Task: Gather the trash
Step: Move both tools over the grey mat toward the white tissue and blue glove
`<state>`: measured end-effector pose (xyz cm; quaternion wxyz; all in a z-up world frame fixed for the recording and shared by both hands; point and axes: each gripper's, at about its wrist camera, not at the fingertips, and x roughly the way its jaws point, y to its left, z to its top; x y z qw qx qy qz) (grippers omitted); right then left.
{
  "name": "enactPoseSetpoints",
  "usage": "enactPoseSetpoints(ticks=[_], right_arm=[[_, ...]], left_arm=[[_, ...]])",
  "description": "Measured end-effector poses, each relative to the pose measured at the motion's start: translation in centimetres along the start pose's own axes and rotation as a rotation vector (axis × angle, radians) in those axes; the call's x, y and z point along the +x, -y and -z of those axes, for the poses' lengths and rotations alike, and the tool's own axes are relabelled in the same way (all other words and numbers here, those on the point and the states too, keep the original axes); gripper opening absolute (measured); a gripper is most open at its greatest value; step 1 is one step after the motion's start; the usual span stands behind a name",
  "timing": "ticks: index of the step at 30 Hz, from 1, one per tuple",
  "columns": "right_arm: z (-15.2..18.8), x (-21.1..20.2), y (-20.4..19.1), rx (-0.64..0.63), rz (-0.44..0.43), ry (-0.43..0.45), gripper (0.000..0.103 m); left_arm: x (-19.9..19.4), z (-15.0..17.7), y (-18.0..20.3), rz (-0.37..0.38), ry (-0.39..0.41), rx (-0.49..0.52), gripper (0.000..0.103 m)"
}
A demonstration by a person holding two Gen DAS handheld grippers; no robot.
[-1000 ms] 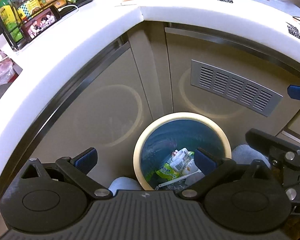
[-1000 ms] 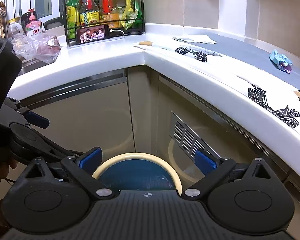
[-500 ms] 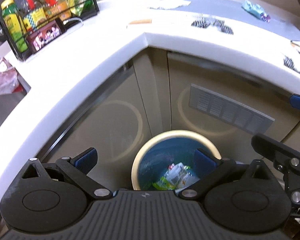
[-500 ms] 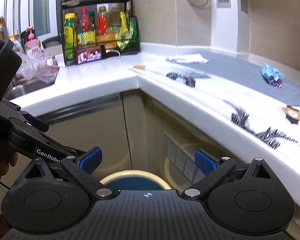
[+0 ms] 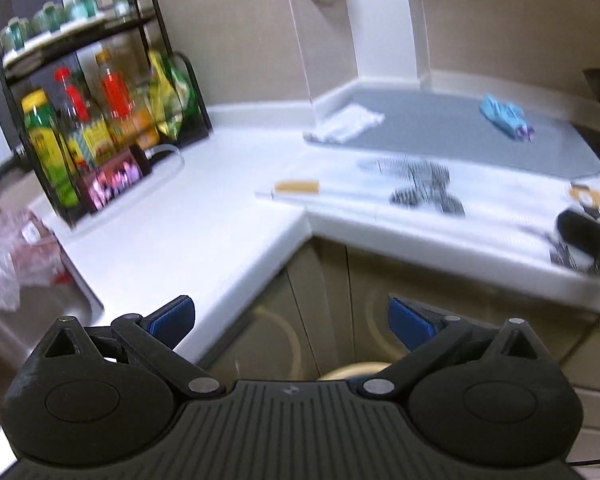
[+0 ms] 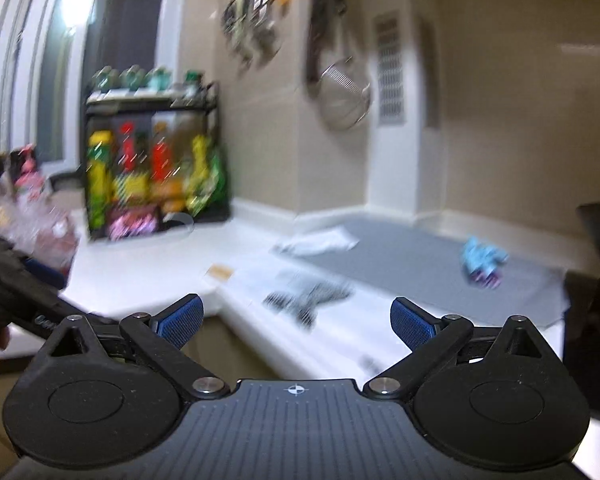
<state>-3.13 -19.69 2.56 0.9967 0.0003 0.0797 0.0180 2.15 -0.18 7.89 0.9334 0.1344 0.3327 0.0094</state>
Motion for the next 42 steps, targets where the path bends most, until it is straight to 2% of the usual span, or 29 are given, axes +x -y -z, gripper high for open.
enactPoseSetpoints(ticks=[4,13,16,21,24,28,31,33,38,42], right_arm=[[-1.4,1.3,2.3,0.050,0.127,0.071,0.101],[-2.9,6.6,8.5,0.204,0.355,0.101,0.101],[-3.9,8.2,10.3,0.240,0.403,0.126,0.101],[-5.9,12.1,13.1,0.220,0.463,0.156,0.103],[-6.5,16.0,15.1,0.206,0.481,0.086,0.103],[-6.1,21.9,17.8,0.243,0.485,-0.075,0.103],[-5.5,25.3,19.5,0.313,0.561,-0.151,0.103],[-5.1,27.2,20.5,0.359,0.558,-0.196,0.103],[-3.6,31.2,20.3,0.233,0.664,-0.254,0.103],[-2.3,33.0,20.8,0.218,0.658,-0.286,0.103]], left_arm=[[0.6,-2.3,-0.1,-0.018,0.047,0.002,0.103],[5.1,-7.1,0.2,-0.021,0.119,0.006,0.103],[7.1,-8.6,0.5,-0.017,0.130,0.004,0.103],[11.2,-11.7,1.2,0.019,0.144,0.005,0.103],[14.2,-13.7,1.7,0.055,0.135,0.003,0.103],[18.3,-16.1,2.6,0.115,0.099,0.005,0.103],[21.0,-17.4,3.3,0.142,0.061,0.012,0.103],[22.6,-18.1,3.7,0.149,0.041,0.014,0.103],[26.2,-19.5,4.6,0.162,0.006,0.044,0.103],[28.1,-20.5,5.3,0.189,-0.016,0.049,0.103]])
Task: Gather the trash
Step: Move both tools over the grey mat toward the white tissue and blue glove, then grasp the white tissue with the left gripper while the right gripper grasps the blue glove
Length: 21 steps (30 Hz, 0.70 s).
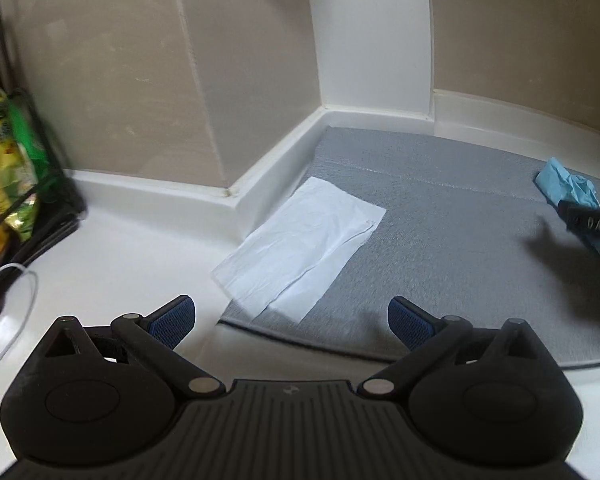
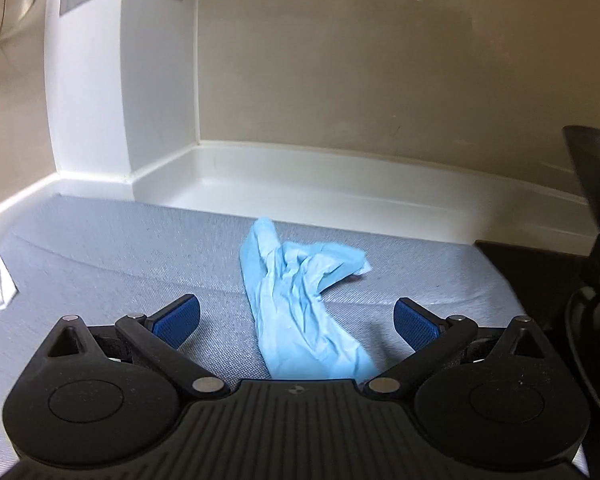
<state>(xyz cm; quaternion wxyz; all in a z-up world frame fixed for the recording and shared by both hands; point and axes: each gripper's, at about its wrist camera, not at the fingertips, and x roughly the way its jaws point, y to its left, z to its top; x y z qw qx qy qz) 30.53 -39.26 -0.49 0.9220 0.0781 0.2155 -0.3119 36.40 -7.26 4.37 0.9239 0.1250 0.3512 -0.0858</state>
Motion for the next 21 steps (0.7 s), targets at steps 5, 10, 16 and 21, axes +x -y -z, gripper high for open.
enactPoseSetpoints(ticks=[5,10,16,21], right_arm=[[-0.6,2.6,1.2,0.080,0.022,-0.109,0.103],[-0.4,2.9,1.1,0.054,-0.037,-0.141,0.103],[-0.6,3.1,0.9,0.034,-0.047,-0.146,0.103],[-0.7,3.3,0.5,0.018,-0.052,-0.150,0.103]], left_arm=[[1.6,-0.7,0.3,0.033,-0.023,-0.025,0.103],[2.9,-1.3,1.1,0.004,-0.021,0.024,0.103],[4.9,-2.2,2.0,0.019,-0.038,0.047,0.103],[6.7,-2.6,2.9,0.042,-0.079,0.040,0.103]])
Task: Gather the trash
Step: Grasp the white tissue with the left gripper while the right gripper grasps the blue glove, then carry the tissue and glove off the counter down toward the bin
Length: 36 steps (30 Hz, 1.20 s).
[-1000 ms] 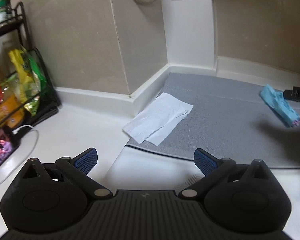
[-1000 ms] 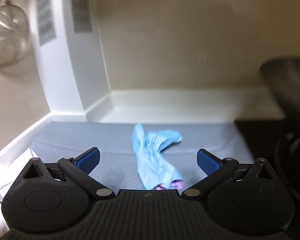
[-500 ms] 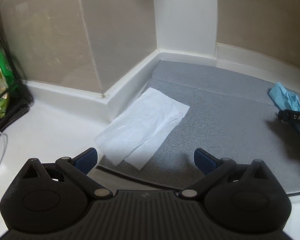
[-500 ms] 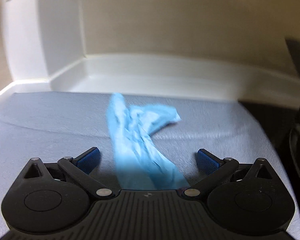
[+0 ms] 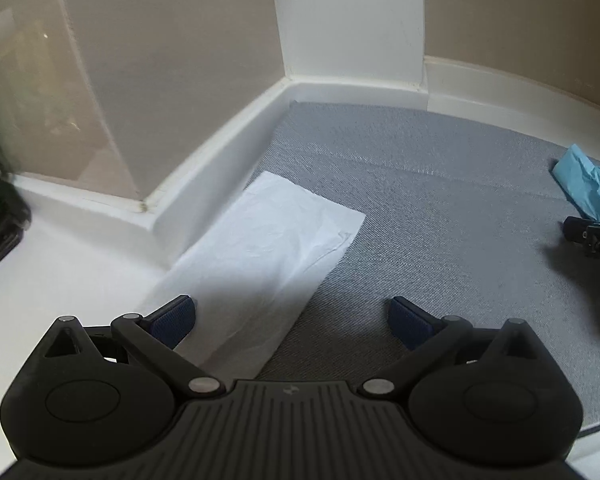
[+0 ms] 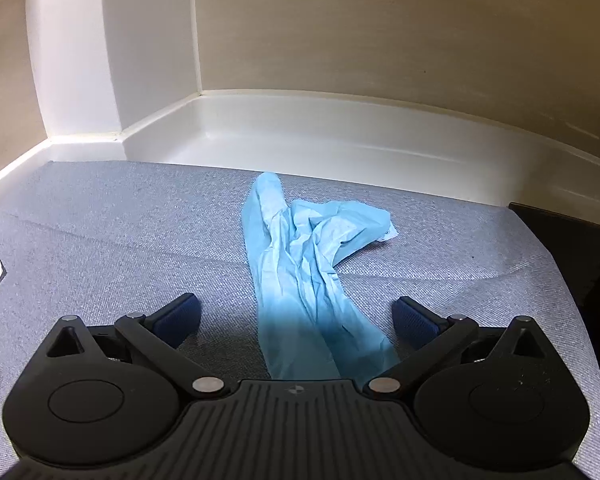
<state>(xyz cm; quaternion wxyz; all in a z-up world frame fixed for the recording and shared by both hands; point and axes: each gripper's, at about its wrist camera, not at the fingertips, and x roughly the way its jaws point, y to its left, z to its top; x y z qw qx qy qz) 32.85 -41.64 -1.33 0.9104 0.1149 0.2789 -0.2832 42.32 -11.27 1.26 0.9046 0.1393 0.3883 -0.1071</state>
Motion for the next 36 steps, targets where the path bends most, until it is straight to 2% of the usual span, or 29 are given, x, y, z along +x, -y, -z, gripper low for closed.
enactPoseSetpoints(ticks=[3,8,9,11,13,14,15,16,17,18,20,23,28,31,36], right_arm=[[-0.1,0.1,-0.2,-0.007,0.006,-0.003,0.103],[-0.2,0.3,-0.5,-0.011,0.011,-0.005,0.103],[-0.2,0.3,-0.5,-0.011,0.011,-0.005,0.103],[-0.2,0.3,-0.5,-0.010,0.011,-0.005,0.103],[-0.2,0.3,-0.4,-0.002,0.007,-0.002,0.103],[-0.1,0.1,-0.2,0.009,0.011,0.005,0.095],[-0.1,-0.1,0.0,0.024,0.035,0.021,0.079],[0.0,-0.4,0.3,0.043,0.047,0.038,0.070],[0.1,-0.7,0.5,0.064,0.059,0.052,0.047],[0.2,-0.9,0.9,0.088,0.062,0.064,0.034],[0.3,-1.0,1.8,0.135,0.021,0.076,0.028],[0.4,-1.4,2.2,0.157,-0.009,0.104,0.027],[1.0,-3.3,1.4,0.110,-0.072,0.229,0.027],[1.0,-4.8,0.9,0.087,-0.117,0.281,0.027],[1.7,-9.1,0.0,0.067,-0.202,0.318,0.027]], left_arm=[[0.4,-0.2,-0.1,-0.007,0.002,-0.018,0.103],[1.1,-0.8,-1.3,0.007,-0.062,-0.109,0.102],[1.0,-0.9,-1.4,0.003,-0.064,-0.107,0.098],[0.3,-1.2,-1.5,-0.003,-0.044,-0.087,0.067],[0.0,-1.5,-1.5,-0.031,-0.061,-0.073,0.001],[0.0,-1.6,-1.7,-0.038,-0.073,-0.082,0.001],[-0.1,-1.5,-2.0,-0.035,-0.074,-0.099,0.001],[-0.4,-1.4,-2.2,-0.033,-0.070,-0.111,0.001],[-0.7,-1.3,-2.3,-0.033,-0.061,-0.115,0.001],[-1.1,-1.0,-2.4,-0.033,-0.051,-0.119,0.001],[-2.4,-0.5,-2.5,-0.028,-0.022,-0.126,0.001],[-4.7,0.3,-2.7,-0.025,0.031,-0.140,0.001],[-10.2,2.7,-3.5,0.000,0.123,-0.184,0.001],[-13.4,4.8,-4.4,0.013,0.153,-0.222,0.001],[-18.1,9.5,-5.7,-0.012,0.178,-0.242,0.001]])
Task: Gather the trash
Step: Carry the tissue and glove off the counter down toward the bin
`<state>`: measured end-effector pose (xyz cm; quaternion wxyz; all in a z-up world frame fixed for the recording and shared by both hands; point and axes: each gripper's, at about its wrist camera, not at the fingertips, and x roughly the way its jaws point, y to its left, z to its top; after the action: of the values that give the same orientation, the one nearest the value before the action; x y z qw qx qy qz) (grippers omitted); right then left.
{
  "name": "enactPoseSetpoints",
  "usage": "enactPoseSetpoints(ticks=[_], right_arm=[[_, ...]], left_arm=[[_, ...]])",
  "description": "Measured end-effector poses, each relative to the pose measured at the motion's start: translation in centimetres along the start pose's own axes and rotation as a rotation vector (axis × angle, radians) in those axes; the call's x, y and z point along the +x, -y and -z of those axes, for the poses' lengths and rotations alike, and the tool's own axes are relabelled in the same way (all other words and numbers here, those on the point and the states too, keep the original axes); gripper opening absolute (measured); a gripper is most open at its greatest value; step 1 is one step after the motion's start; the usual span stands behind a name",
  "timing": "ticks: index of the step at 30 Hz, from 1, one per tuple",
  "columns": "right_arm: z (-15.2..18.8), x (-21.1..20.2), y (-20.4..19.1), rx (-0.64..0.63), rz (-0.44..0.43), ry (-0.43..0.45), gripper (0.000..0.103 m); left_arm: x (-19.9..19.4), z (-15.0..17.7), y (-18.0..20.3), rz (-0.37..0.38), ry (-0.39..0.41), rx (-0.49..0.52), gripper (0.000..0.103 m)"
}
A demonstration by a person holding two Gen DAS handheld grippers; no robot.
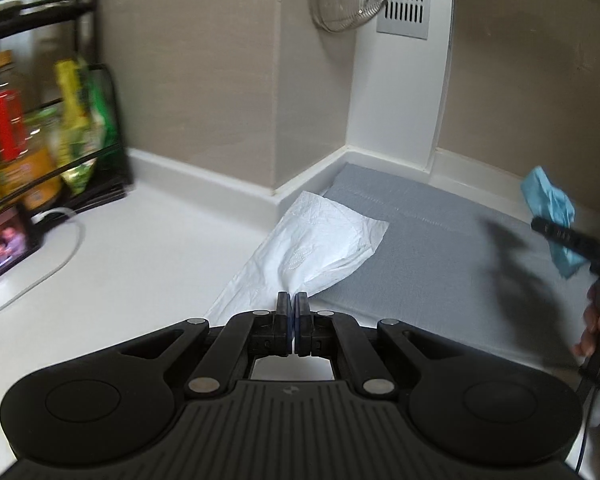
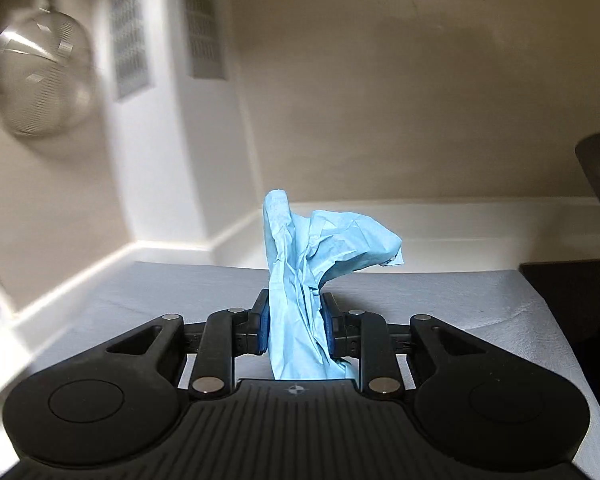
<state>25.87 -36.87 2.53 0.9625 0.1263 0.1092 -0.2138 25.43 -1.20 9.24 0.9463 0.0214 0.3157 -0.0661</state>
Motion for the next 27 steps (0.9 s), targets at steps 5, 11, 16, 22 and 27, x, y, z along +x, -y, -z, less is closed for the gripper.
enactPoseSetpoints(ticks=[5,11,16,22,27], right_arm=[[0.0,-5.7,-1.7,-0.052,-0.091,0.034,0.027],[0.8,-12.4,-2.9,-0.068,-0.200,0.034,0.027],[2.2,-18.2,-3.3,-0.113,-0.267,0.037,0.027],[4.4,-23.8,-3.4,-0.156,-0.339,0.019,0.027],[6.5,-28.2,-3.5,-0.209,-0.387,-0.004,0.028]], left_arm=[[-4.1,3.2,-1.7,0.009,-0.010,-0.049,0.001],[-9.3,6.5,-2.3,-0.037,0.025,-0.023,0.001],[-13.3,9.0,-2.6,-0.064,0.041,-0.005,0.001],[-17.8,12.3,-3.0,-0.086,0.040,-0.009,0.001],[-21.1,15.2,-3.2,-0.110,0.025,-0.010,0.001]])
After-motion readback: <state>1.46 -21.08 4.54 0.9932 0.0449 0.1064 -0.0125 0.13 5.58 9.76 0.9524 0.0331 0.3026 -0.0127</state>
